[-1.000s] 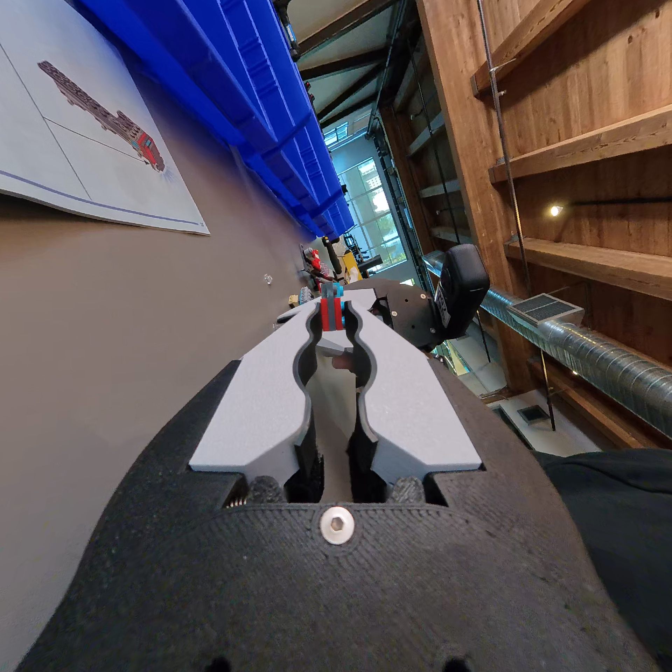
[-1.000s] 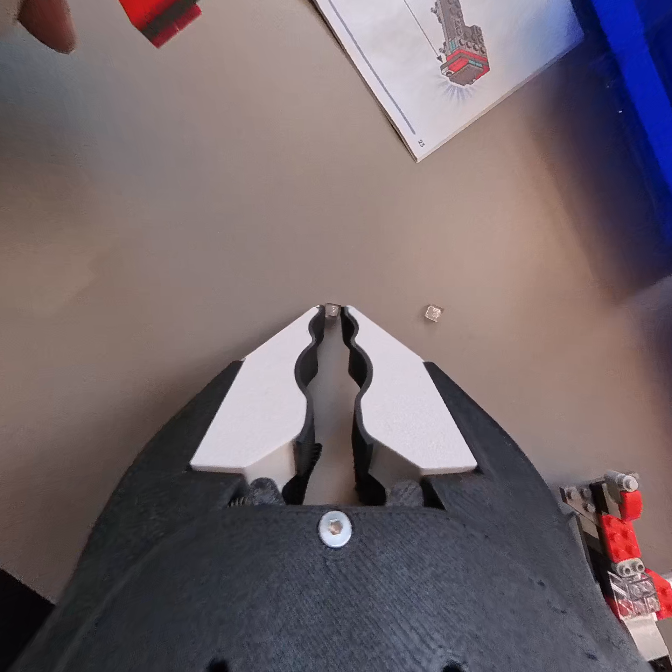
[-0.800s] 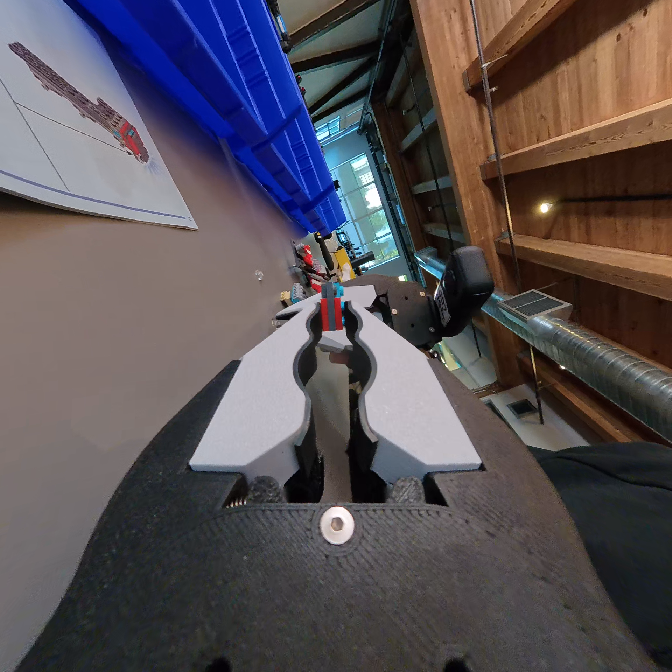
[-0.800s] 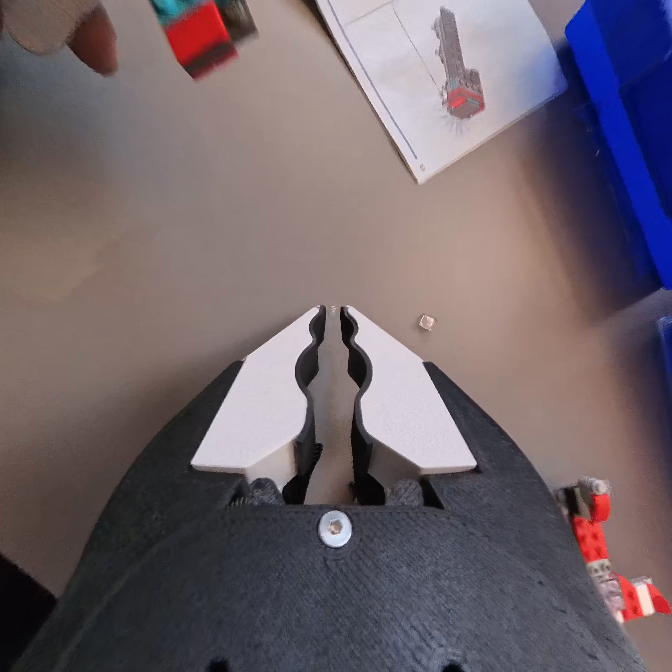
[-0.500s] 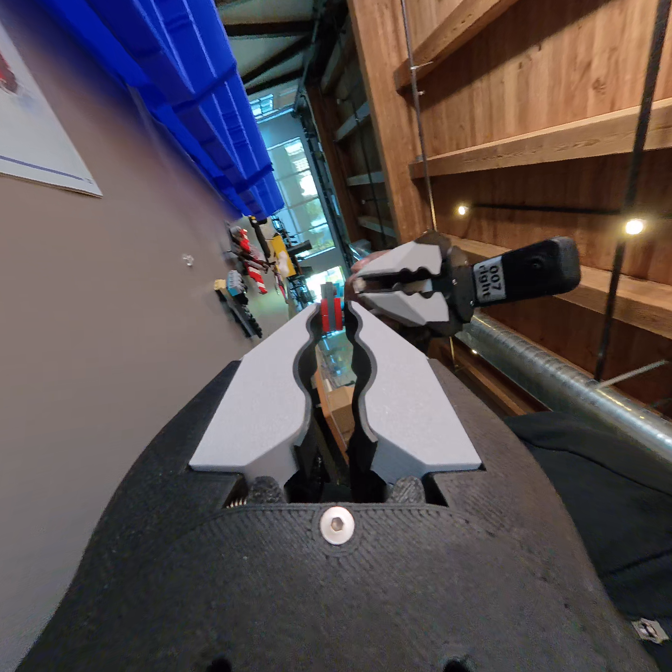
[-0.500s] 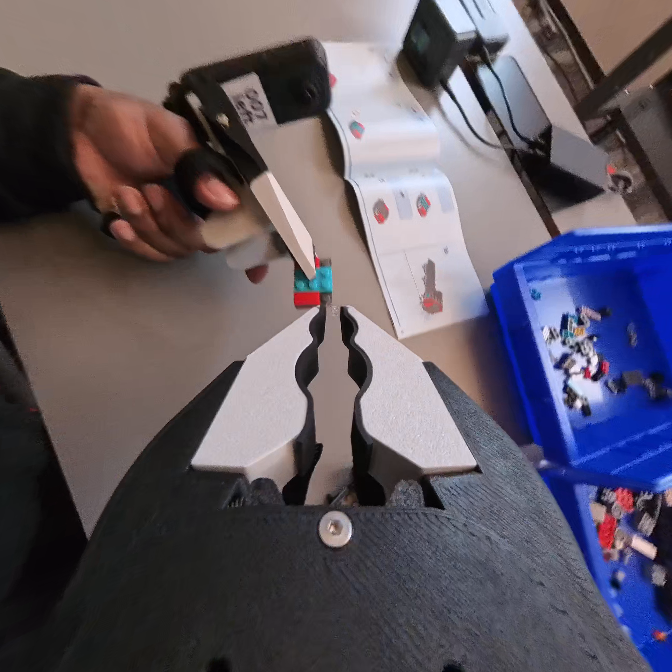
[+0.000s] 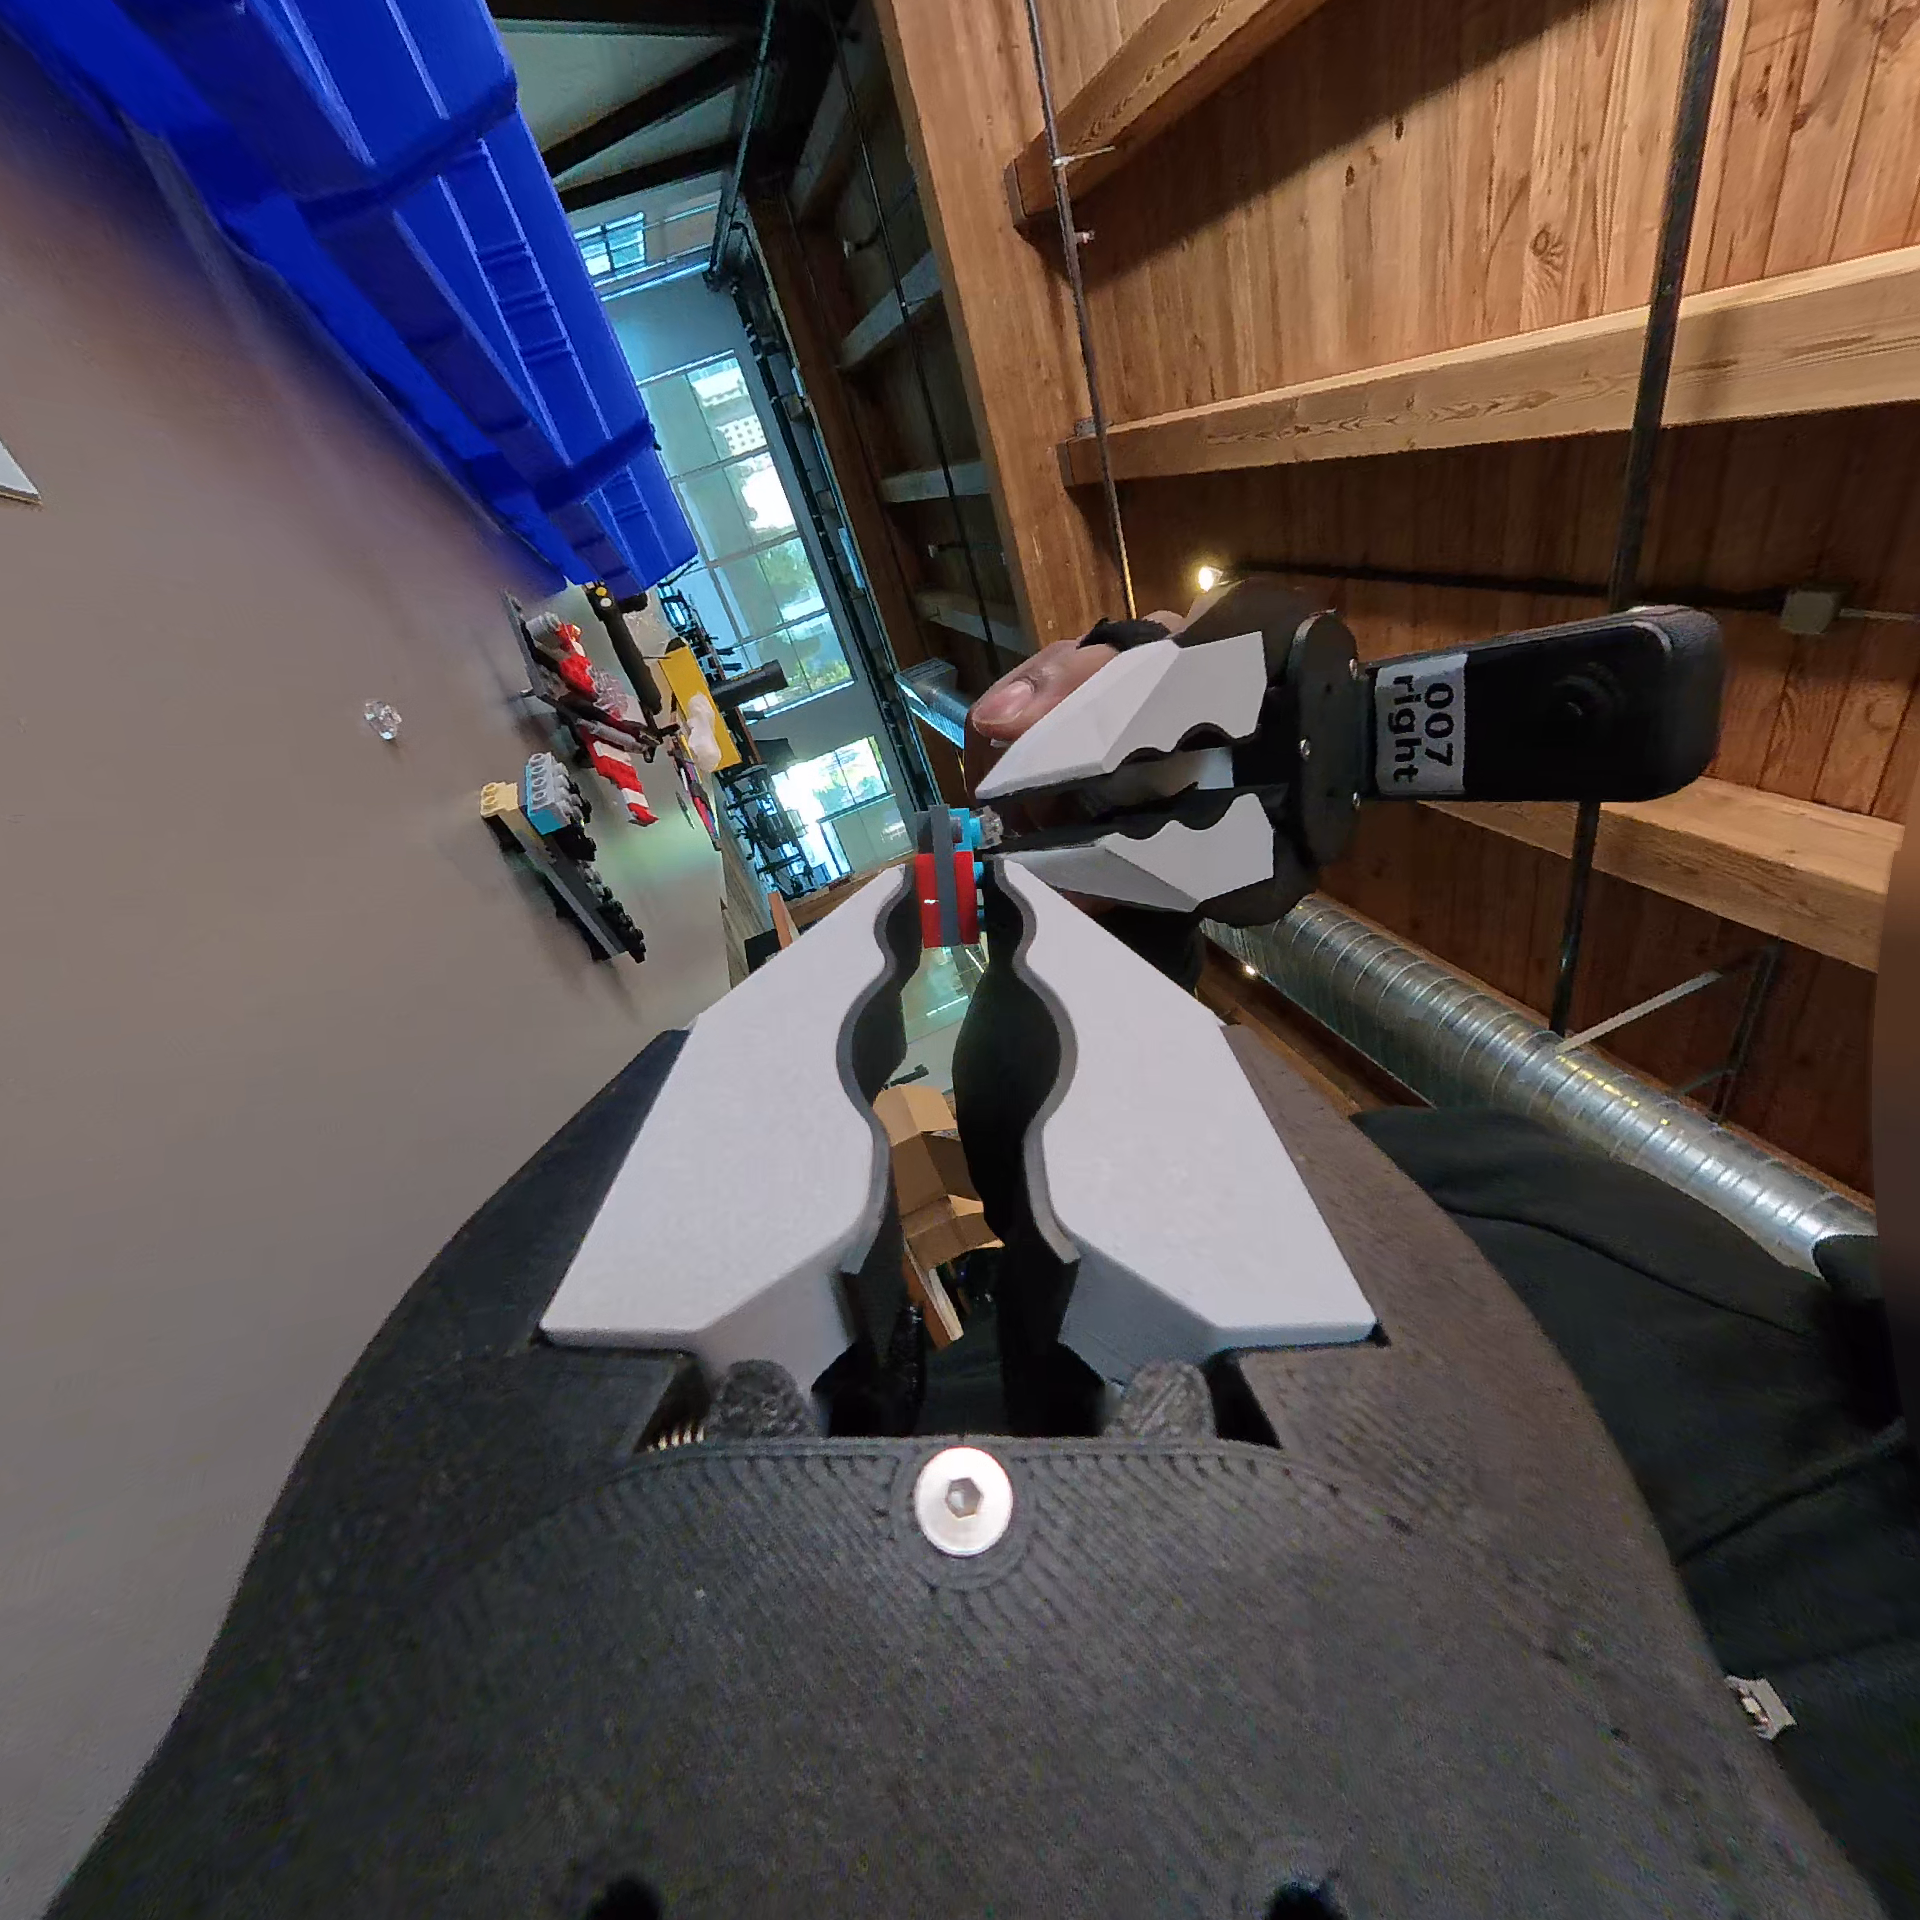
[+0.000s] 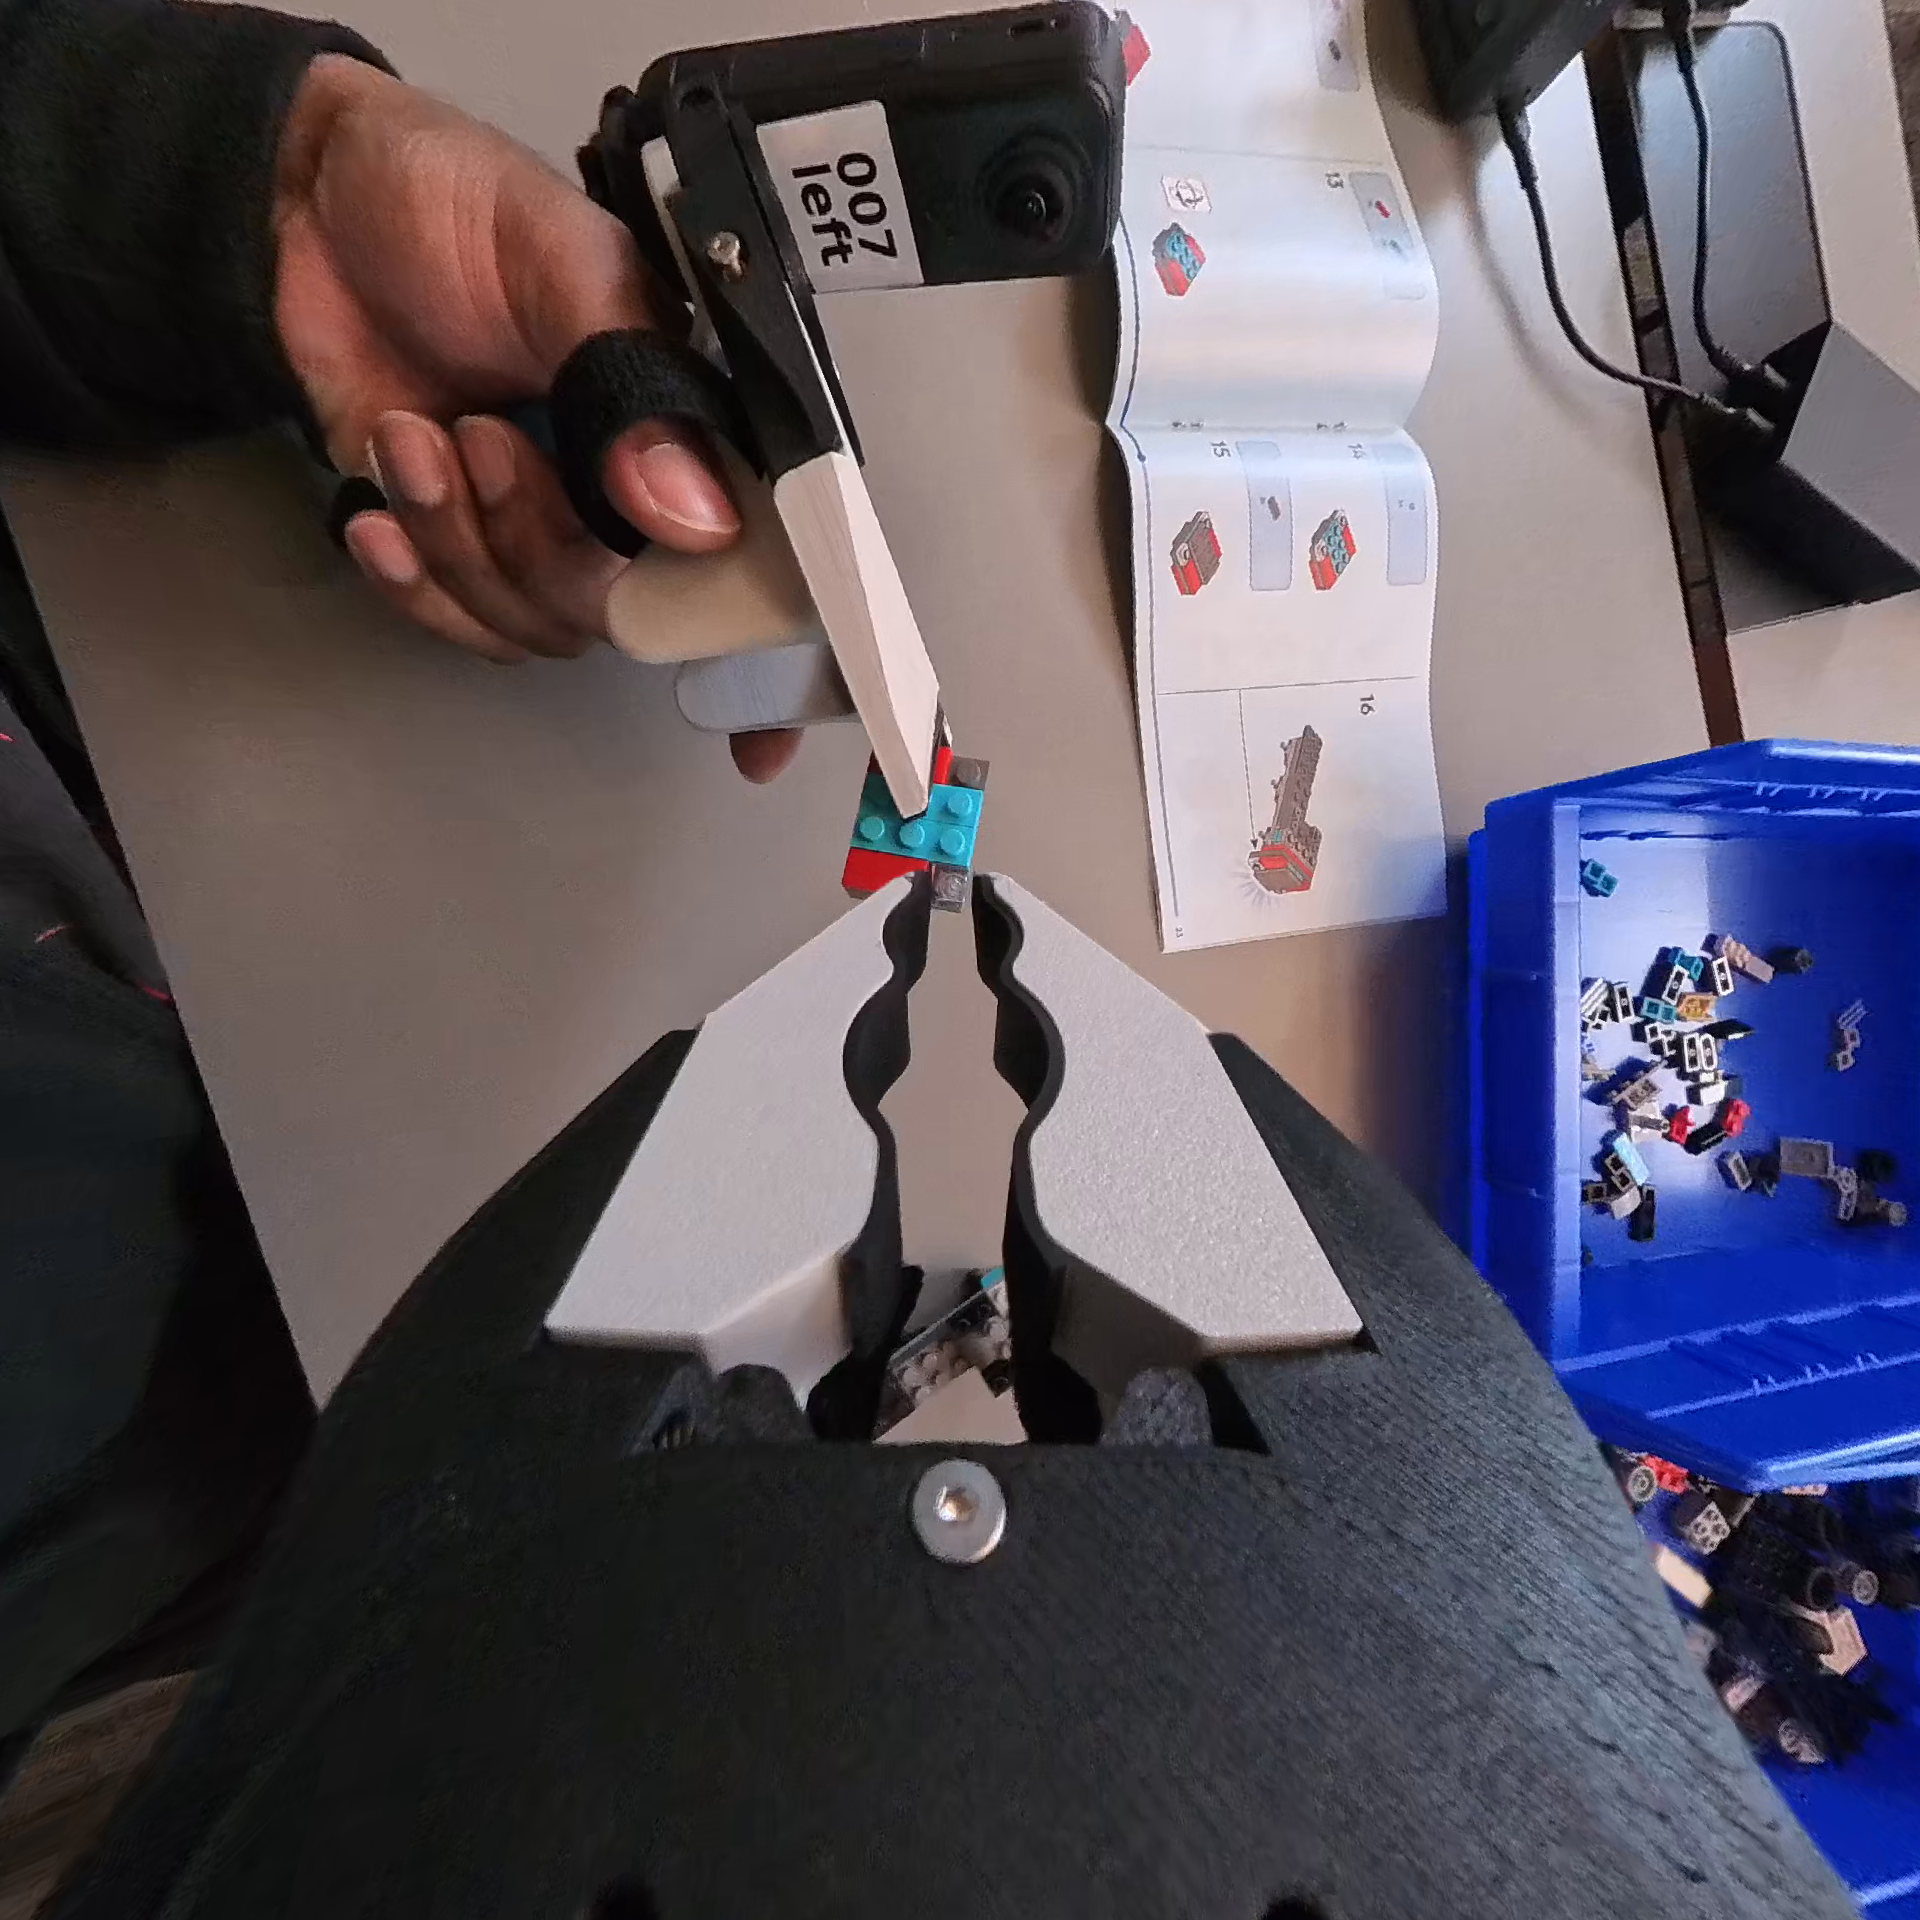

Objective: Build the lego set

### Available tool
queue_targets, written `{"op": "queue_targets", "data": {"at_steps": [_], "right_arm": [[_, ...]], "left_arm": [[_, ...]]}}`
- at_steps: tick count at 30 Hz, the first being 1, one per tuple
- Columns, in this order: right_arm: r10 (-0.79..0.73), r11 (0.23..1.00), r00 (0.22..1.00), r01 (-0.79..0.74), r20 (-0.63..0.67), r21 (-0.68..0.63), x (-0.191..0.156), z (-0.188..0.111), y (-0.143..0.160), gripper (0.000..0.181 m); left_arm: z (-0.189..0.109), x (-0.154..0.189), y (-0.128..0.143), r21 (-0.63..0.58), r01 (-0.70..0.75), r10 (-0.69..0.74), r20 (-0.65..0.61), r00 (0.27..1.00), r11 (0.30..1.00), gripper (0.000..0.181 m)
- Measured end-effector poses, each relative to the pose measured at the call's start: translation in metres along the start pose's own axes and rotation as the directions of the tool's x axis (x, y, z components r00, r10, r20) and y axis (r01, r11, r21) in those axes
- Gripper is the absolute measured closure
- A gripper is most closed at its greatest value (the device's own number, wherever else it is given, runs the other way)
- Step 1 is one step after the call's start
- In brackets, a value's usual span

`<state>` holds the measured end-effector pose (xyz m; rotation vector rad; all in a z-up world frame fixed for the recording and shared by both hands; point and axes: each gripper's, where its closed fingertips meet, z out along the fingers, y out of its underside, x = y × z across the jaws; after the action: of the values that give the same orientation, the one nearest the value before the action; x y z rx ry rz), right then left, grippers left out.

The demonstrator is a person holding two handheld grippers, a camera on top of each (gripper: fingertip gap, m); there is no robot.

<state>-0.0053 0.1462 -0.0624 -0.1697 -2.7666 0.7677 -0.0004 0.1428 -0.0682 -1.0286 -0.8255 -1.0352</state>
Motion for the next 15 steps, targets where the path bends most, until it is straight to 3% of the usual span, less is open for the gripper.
{"op": "queue_targets", "data": {"at_steps": [15], "right_arm": [[0.042,0.999,0.999,-0.042,0.026,0.01,-0.001,0.0021,-0.0012,0.173]], "left_arm": [[-0.0005,0.0017,-0.0002,0.003,-0.001,0.001,-0.01,1.0,1.0,0.169]]}}
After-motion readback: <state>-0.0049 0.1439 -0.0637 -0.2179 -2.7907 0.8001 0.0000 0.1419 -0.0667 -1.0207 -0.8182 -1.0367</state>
